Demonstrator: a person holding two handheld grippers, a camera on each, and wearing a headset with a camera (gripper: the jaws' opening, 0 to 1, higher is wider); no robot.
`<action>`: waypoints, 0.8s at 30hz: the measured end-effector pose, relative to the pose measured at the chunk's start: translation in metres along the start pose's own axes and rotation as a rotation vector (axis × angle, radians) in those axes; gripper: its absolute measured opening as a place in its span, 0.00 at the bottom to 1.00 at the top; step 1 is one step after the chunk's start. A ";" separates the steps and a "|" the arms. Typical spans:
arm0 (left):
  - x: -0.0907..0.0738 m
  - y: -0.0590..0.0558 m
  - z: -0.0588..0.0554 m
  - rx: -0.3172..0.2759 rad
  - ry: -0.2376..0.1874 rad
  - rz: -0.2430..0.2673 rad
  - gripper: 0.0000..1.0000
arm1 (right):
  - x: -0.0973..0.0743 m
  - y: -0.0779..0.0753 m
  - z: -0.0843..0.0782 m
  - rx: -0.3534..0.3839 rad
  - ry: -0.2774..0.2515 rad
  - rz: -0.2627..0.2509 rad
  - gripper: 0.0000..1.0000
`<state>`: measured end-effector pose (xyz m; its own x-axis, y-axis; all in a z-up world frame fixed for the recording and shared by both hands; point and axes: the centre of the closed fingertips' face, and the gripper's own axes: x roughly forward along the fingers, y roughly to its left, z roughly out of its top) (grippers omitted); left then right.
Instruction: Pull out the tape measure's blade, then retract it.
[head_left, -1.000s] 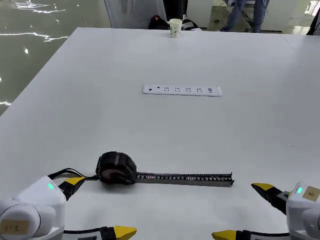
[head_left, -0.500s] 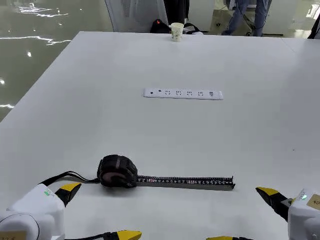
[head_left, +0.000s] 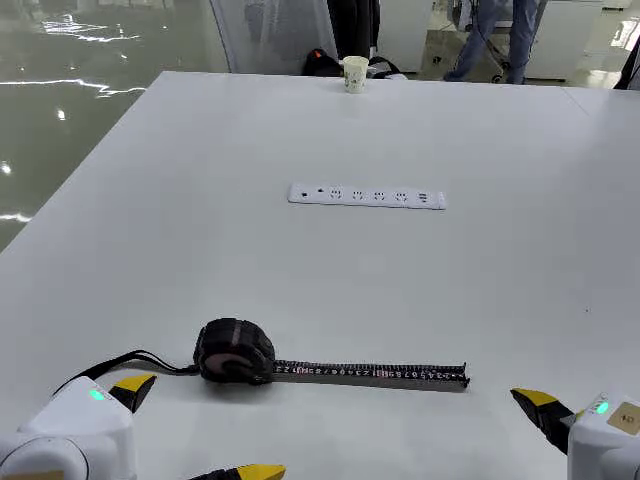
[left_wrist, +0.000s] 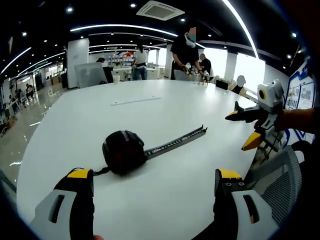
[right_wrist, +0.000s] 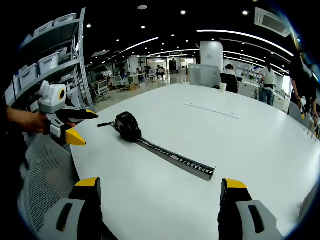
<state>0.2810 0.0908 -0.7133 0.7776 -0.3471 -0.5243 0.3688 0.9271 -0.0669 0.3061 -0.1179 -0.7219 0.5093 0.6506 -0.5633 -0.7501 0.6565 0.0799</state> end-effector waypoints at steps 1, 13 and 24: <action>0.000 0.000 0.000 -0.002 0.003 0.003 0.99 | 0.000 0.002 0.000 0.001 0.003 0.001 0.99; -0.001 -0.004 0.000 -0.012 0.014 0.004 0.99 | 0.001 0.005 0.005 0.026 0.001 -0.024 0.99; -0.001 -0.002 0.003 -0.020 0.012 0.023 0.99 | 0.001 0.003 0.007 0.054 0.001 -0.048 0.99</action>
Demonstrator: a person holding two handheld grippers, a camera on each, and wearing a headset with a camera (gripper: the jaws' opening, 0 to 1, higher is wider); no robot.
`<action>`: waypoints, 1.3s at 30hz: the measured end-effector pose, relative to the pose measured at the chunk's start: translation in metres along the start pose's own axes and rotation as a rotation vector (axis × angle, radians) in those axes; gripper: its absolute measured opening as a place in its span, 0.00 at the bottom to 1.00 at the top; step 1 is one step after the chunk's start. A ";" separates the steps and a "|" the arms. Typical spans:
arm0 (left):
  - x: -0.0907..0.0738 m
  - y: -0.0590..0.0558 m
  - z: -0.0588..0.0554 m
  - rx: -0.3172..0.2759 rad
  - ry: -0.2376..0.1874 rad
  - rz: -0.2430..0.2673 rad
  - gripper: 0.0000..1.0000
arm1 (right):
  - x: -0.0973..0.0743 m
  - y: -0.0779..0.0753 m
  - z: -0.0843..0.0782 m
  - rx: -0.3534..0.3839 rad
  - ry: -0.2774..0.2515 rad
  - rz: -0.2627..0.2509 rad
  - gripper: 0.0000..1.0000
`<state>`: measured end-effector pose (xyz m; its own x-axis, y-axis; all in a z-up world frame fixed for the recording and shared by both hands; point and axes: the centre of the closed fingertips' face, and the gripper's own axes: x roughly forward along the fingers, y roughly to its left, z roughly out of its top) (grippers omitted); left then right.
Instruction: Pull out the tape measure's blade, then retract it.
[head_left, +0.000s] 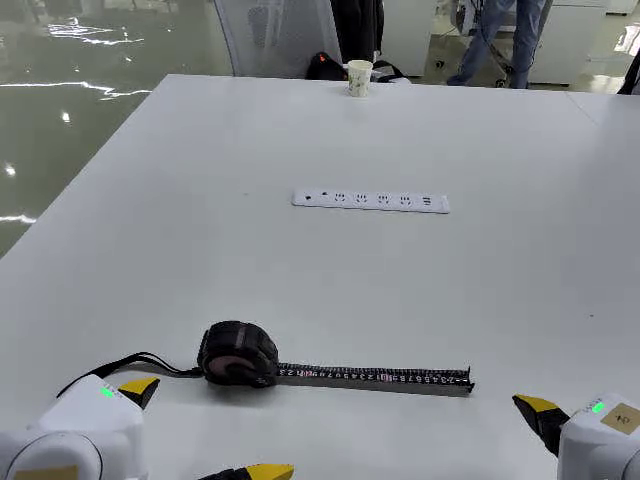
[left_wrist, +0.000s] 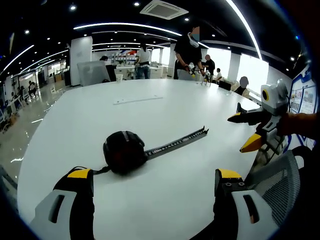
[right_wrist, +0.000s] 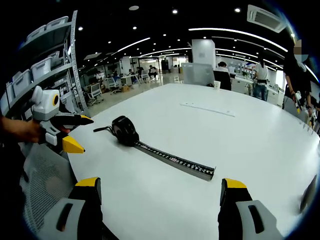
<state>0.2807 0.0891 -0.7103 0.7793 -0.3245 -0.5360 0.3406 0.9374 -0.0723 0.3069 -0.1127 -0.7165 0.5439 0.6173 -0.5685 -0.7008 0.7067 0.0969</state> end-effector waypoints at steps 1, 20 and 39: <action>0.000 0.000 0.000 -0.001 0.001 0.002 0.99 | 0.000 0.000 0.000 0.003 0.000 -0.003 0.99; 0.007 0.005 0.002 -0.023 0.005 0.019 0.99 | 0.005 -0.004 -0.003 -0.002 0.017 0.002 0.99; 0.031 0.014 0.011 -0.053 0.018 0.053 0.98 | 0.018 -0.021 -0.012 -0.048 0.078 0.033 0.95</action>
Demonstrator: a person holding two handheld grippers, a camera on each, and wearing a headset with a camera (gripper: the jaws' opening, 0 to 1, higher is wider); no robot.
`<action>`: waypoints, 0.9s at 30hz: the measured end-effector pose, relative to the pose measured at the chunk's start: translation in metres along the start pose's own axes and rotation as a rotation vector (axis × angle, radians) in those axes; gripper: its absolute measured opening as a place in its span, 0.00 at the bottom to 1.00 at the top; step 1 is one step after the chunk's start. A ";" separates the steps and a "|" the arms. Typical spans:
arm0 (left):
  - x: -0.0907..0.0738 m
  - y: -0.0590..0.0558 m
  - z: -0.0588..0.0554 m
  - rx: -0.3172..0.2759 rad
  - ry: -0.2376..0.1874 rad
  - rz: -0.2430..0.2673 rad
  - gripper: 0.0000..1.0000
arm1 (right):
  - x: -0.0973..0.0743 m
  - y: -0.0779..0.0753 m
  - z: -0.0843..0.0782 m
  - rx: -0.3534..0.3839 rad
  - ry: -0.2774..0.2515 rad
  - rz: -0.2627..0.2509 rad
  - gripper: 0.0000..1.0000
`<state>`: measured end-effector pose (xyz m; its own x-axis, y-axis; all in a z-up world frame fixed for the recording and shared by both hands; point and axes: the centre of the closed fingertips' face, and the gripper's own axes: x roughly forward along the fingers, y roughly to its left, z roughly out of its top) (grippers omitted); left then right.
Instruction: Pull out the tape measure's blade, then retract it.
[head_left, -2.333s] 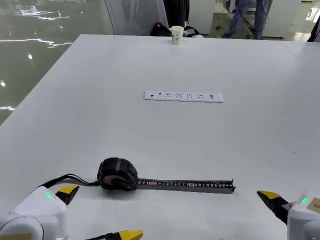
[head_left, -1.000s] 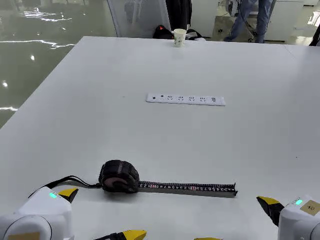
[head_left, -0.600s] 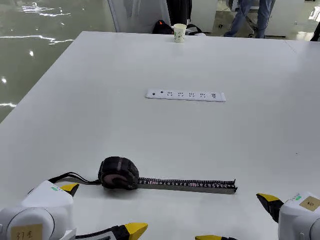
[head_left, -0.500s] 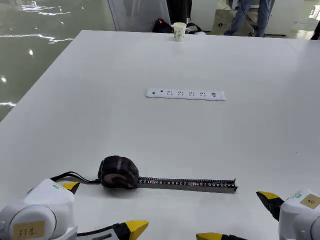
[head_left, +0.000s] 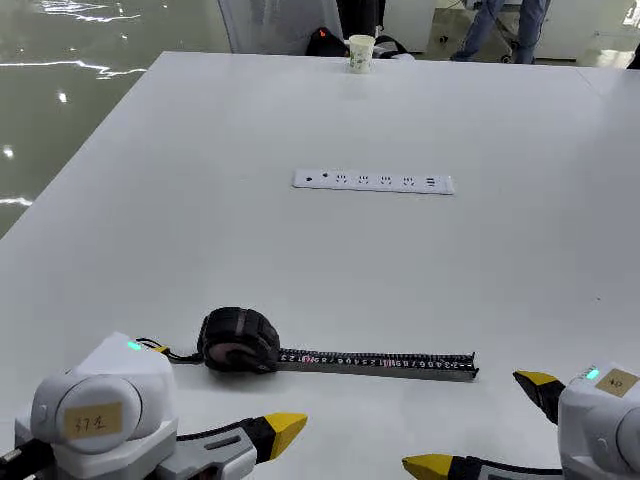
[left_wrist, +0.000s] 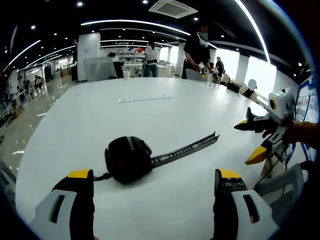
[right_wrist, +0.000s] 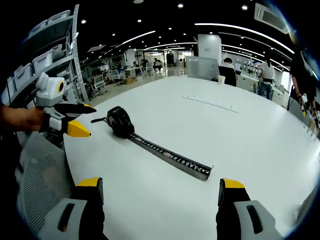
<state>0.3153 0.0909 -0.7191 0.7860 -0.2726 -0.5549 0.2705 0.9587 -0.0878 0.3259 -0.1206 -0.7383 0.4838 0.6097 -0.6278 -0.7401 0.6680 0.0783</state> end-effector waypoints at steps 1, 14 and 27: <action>0.001 0.000 0.000 -0.003 0.000 0.001 0.98 | 0.001 -0.001 -0.001 -0.008 0.004 -0.001 0.95; 0.022 0.008 0.009 -0.024 0.000 0.044 0.95 | 0.009 -0.018 -0.003 -0.061 0.017 0.022 0.87; 0.039 0.013 0.008 -0.056 0.009 0.086 0.91 | 0.021 -0.035 -0.010 -0.116 0.065 0.057 0.77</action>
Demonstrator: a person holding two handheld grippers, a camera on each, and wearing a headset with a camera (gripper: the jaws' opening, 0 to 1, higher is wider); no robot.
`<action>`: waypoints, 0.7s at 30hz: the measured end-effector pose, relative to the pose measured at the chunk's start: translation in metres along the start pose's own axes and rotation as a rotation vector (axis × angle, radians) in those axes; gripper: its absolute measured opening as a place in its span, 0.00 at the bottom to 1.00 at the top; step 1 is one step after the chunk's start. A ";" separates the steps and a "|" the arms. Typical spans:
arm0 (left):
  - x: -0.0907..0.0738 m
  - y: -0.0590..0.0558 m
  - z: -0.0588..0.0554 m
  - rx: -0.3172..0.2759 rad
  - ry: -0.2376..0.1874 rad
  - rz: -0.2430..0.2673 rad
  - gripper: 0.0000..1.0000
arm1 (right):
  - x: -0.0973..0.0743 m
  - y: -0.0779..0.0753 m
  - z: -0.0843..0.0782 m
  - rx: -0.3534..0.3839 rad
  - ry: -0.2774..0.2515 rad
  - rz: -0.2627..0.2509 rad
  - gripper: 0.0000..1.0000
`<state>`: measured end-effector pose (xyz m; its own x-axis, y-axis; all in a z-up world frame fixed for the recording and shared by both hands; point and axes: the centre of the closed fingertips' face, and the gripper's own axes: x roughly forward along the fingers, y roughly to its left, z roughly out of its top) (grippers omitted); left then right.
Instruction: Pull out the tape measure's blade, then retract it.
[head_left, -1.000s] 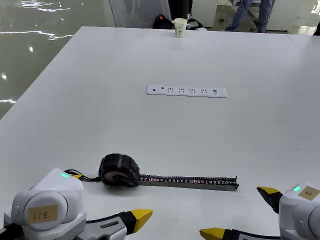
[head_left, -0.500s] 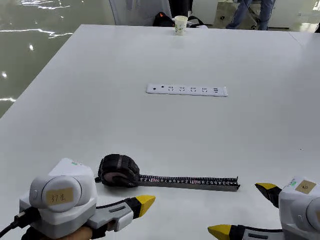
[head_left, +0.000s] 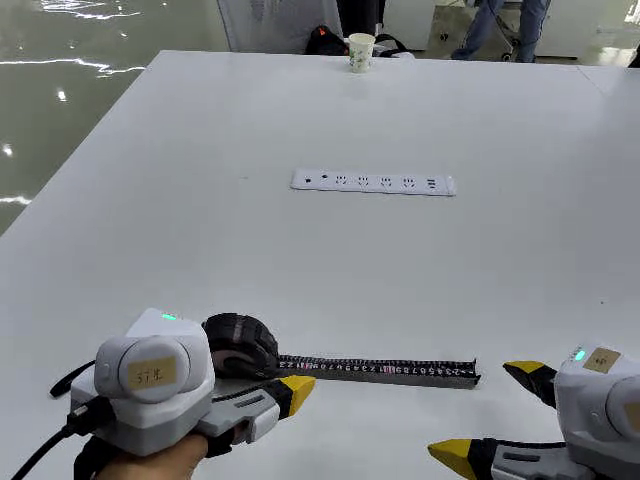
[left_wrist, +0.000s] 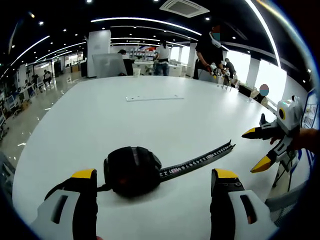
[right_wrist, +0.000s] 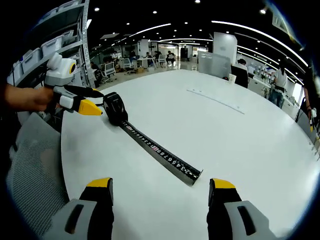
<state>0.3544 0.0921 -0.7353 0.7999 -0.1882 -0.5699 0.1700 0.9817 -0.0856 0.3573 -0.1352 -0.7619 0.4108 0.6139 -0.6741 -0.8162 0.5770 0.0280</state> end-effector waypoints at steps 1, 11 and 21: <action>0.001 0.001 0.000 -0.005 0.000 0.005 0.91 | 0.001 -0.001 -0.001 -0.002 0.003 0.003 0.77; 0.009 0.011 0.002 -0.047 -0.007 0.051 0.84 | 0.008 -0.011 -0.003 -0.062 0.029 0.030 0.70; 0.016 0.018 0.001 -0.061 0.003 0.083 0.78 | 0.013 -0.022 -0.004 -0.133 0.056 0.061 0.60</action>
<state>0.3710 0.1068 -0.7450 0.8081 -0.1063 -0.5794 0.0680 0.9938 -0.0875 0.3789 -0.1427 -0.7741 0.3384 0.6129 -0.7141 -0.8874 0.4603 -0.0254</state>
